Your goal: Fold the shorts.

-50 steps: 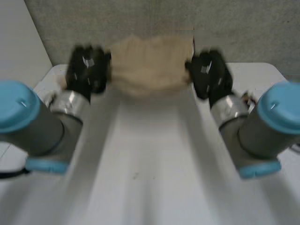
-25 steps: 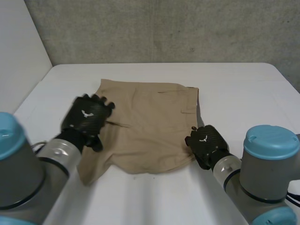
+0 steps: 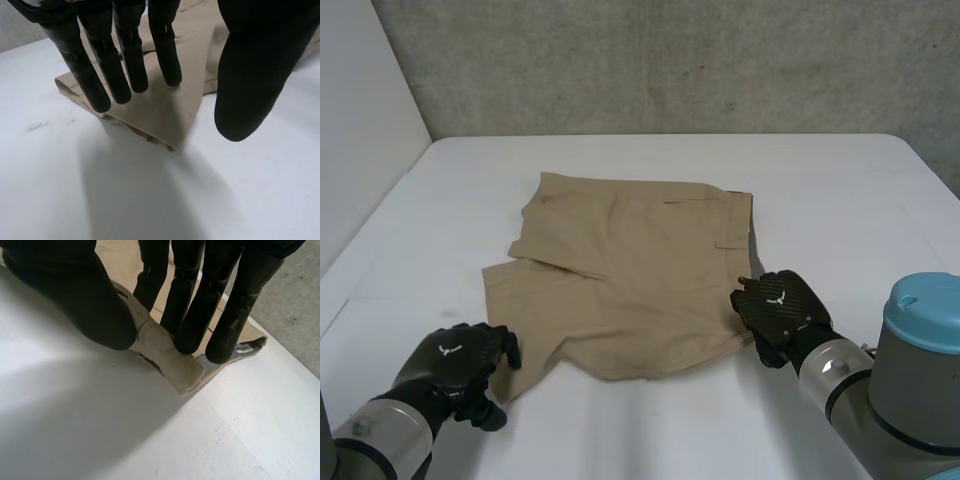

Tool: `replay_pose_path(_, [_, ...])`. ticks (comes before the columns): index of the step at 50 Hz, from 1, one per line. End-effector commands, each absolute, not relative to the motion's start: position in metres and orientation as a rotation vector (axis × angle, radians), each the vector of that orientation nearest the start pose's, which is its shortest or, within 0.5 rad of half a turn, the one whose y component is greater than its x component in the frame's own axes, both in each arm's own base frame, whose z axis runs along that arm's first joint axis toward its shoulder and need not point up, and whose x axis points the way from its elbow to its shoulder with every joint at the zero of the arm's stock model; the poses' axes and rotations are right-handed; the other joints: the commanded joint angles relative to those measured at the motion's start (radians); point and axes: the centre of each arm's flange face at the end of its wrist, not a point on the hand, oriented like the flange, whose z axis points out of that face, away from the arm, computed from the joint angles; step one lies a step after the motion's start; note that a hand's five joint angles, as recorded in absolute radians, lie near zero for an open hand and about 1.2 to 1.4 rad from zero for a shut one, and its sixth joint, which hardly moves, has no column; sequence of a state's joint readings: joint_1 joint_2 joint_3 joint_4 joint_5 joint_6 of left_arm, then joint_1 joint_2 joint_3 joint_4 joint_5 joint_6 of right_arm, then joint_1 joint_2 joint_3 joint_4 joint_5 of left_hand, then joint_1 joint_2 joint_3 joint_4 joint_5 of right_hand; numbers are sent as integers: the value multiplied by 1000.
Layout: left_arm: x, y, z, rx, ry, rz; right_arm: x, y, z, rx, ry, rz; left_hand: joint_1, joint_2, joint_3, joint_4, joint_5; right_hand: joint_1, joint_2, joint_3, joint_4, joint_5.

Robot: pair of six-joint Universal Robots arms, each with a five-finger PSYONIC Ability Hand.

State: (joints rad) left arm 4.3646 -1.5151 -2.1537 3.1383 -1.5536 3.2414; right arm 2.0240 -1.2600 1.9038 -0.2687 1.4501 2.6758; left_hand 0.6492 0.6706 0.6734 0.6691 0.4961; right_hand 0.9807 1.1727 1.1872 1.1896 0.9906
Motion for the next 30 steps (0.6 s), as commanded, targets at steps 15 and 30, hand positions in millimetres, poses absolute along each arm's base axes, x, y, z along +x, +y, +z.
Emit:
replay_pose_path(15, [-215,-210,134,689,2779,-1612,259,-203,140,-1216,2212,-1708,-36,-58,-61,-56,-58,416,224,209,207,231])
replay_pose_path(30, [-223,-235,124,793,2646,-1613,259,-204,140,-1218,2210,-1716,40,18,15,20,18,416,224,209,207,231])
